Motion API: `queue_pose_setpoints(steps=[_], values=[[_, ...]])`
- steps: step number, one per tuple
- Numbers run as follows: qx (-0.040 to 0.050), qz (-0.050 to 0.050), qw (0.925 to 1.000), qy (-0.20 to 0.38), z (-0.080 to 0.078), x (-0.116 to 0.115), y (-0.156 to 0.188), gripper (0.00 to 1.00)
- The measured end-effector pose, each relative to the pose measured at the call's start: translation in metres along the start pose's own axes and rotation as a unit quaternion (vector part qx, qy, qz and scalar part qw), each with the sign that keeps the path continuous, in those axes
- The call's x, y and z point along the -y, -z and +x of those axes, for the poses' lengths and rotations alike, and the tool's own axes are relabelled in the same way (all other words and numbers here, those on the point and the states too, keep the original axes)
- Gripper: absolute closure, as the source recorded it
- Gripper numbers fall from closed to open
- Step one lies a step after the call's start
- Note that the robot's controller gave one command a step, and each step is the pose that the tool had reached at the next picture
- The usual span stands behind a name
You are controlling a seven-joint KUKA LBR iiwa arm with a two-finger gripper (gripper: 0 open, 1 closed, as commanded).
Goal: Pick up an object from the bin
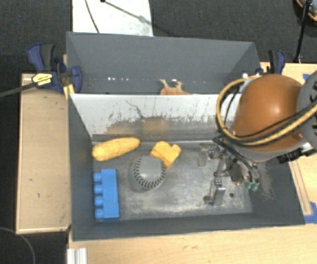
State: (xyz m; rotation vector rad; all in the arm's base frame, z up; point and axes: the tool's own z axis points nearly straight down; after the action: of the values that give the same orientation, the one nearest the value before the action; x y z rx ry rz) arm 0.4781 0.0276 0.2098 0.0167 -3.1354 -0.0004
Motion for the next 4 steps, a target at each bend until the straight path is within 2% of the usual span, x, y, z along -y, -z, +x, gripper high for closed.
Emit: queue_pose_setpoints(steps=[1,2,3,4], values=[[0.0043,0.000,1.0000,-0.001,-0.002,0.000,0.004,0.00],[0.0084,0.000,1.0000,-0.001,-0.019,-0.009,-0.045,0.00],[0.0030,0.000,0.9961,-0.088,-0.023,-0.017,-0.082,0.00],[0.0047,-0.001,0.9947,-0.103,-0.032,-0.023,-0.095,0.00]])
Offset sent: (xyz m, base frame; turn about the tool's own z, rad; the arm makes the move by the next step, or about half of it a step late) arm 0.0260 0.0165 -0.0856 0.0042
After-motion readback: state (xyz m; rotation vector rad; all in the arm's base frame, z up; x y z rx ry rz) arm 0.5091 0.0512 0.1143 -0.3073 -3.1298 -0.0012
